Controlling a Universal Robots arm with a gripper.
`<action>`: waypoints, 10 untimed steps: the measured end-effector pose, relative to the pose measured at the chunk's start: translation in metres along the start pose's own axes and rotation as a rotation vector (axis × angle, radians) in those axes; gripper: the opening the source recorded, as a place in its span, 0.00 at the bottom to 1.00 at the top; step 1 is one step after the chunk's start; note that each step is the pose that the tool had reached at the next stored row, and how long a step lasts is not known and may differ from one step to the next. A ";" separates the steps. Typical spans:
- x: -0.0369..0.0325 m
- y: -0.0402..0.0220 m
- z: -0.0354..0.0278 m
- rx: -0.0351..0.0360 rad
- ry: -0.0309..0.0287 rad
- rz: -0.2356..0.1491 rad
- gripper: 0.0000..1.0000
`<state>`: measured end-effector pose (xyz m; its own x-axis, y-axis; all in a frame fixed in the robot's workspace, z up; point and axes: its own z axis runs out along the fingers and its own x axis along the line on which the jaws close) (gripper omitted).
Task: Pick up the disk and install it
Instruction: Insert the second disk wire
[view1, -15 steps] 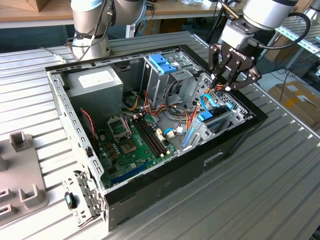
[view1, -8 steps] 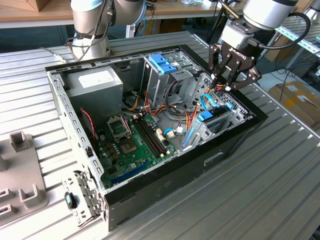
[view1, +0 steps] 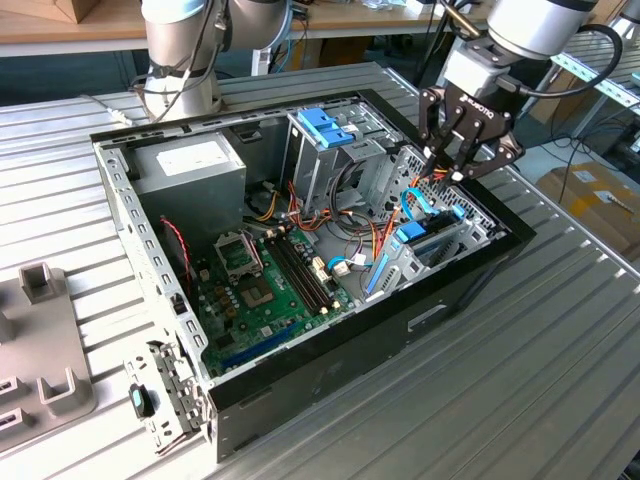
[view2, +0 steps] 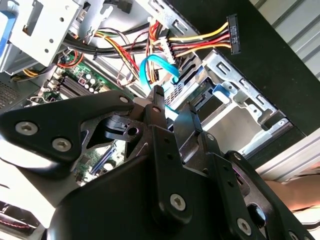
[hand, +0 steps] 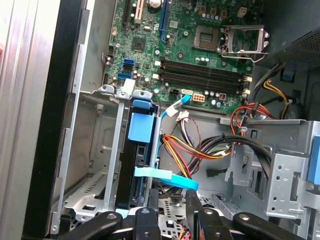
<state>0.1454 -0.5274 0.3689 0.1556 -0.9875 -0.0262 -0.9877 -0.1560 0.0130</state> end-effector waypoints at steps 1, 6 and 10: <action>0.0001 -0.0007 0.0000 0.0000 0.0000 0.000 0.36; 0.0007 -0.0049 0.0000 0.0000 -0.0001 -0.001 0.36; 0.0007 -0.0053 -0.0001 0.0000 -0.0001 -0.001 0.36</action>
<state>0.1507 -0.5273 0.3689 0.1562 -0.9874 -0.0263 -0.9876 -0.1566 0.0130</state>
